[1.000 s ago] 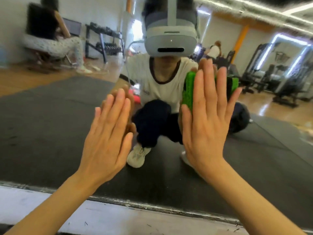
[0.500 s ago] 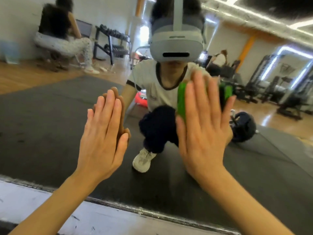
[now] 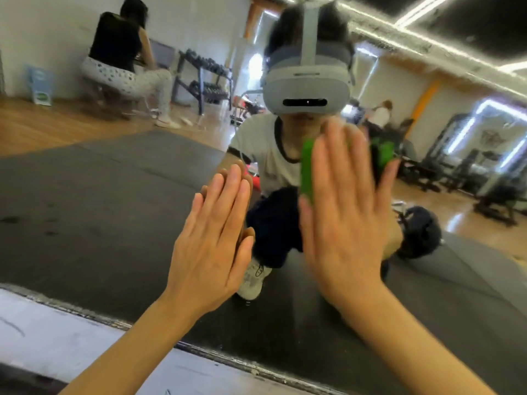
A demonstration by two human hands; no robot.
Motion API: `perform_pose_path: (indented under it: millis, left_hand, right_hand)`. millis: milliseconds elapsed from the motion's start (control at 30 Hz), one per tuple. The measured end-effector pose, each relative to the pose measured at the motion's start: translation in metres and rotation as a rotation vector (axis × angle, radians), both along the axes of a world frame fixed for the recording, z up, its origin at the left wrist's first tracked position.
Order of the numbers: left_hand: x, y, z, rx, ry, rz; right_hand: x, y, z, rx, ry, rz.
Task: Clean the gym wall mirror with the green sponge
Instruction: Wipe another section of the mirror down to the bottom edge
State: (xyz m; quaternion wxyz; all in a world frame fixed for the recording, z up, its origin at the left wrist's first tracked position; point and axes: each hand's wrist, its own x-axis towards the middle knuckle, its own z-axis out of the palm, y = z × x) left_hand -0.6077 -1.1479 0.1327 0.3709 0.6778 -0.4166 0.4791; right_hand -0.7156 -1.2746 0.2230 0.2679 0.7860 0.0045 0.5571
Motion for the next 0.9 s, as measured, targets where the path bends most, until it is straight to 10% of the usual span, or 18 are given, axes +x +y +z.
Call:
perform_pose_path:
  millis: [167,400,700,900]
  left_hand:
    - [0.01,0.025,-0.007,-0.032,0.074,-0.017]
    - [0.044,0.051,-0.006,-0.077,0.163,0.063]
    - [0.045,0.053,-0.005,-0.066,0.137,0.041]
    - [0.043,0.056,-0.004,-0.045,0.134,0.025]
  right_hand:
    - [-0.034,-0.021,-0.09,-0.351,0.445,-0.085]
    - [0.019,0.022,0.043,0.031,-0.001,0.072]
    - [-0.006,0.013,-0.072,-0.306,0.42,-0.039]
    - [0.048,0.047,0.048,0.042,-0.022,0.164]
